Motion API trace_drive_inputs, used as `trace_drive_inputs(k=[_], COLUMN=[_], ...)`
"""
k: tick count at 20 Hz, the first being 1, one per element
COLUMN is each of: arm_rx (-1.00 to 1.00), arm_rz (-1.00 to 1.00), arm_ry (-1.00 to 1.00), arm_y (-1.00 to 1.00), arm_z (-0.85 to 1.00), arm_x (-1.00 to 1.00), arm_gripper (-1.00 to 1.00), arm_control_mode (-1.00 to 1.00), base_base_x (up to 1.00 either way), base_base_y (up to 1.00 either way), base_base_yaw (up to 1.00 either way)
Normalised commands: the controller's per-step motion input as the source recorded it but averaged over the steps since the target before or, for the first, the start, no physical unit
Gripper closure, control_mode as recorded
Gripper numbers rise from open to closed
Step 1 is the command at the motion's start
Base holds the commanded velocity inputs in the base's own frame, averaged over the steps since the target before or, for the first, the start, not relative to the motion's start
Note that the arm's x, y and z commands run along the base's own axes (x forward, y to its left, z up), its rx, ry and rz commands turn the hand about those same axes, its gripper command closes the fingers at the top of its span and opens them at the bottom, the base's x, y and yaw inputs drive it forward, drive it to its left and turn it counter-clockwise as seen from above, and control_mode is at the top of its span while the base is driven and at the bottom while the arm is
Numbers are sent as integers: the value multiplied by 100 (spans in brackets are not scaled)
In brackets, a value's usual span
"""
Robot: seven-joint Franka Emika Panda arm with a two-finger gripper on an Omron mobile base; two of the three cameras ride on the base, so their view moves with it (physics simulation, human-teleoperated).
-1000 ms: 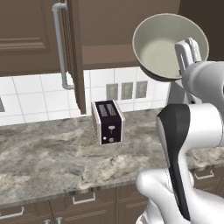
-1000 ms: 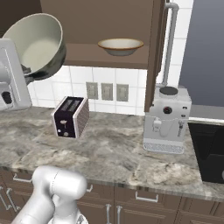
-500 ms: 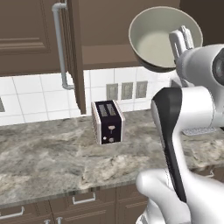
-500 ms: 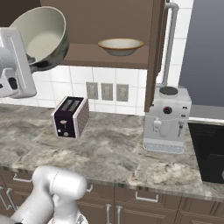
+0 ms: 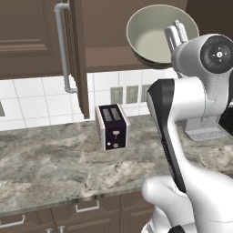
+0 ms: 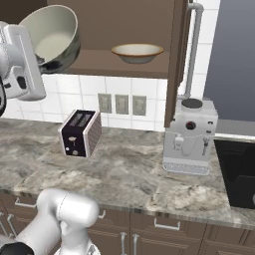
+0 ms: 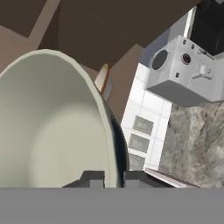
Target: Open the cabinet. Pick the bowls from the counter and place them in the cabinet. Then close the cabinet.
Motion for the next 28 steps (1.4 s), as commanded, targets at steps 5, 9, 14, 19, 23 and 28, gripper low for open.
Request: trace_drive_inputs(k=[5,9,14,19,23,28], arm_rx=[0,0,0,0,0,0], arm_rz=[0,0,4,6,7,6], arm_ry=[0,0,0,0,0,0], arm_y=[0,0,10,21,25,16], arm_z=[0,1,0,0,0,0], arm_x=[28,24,19,28,35,39], arm_gripper=[100,100,100,100,100,100], arm_control_mode=[-100,-100,-100,-100,-100,-100], base_base_x=[0,0,0,0,0,0], base_base_y=[0,0,0,0,0,0], base_base_yaw=[0,0,0,0,0,0])
